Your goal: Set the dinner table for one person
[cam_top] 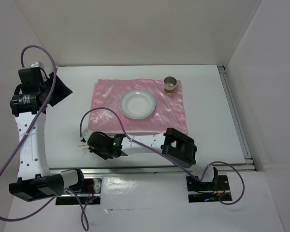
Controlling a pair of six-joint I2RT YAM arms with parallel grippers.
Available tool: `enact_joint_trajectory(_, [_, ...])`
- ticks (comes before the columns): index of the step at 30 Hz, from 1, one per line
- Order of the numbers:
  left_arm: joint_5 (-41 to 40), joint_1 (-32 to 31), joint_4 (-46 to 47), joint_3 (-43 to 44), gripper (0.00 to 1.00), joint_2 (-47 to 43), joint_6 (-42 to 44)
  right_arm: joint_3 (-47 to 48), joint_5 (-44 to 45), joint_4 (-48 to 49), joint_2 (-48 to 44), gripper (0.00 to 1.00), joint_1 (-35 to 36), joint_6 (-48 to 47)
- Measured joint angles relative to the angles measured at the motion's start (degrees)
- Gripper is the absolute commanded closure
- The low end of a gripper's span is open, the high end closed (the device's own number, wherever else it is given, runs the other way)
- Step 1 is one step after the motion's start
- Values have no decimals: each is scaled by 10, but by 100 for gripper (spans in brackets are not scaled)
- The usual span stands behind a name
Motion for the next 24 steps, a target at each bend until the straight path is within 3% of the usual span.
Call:
enact_joint_trajectory(8, [-6,0,-2,20,39,-1,-3,34,6,-31,-55,100,-37,45])
enact_joint_trajectory(14, [-62,0,-4,27,39,-26,-34,121,-18,-75,-42,100,-160,179])
enact_joint_trajectory(19, [-74,0,-2,28,40,-52,-54,183,-32,-76,4,100,-259,289])
enact_joint_trajectory(24, [-73,0,4,-3,41,-69,-64,290,-33,-86,105,100,-283,357])
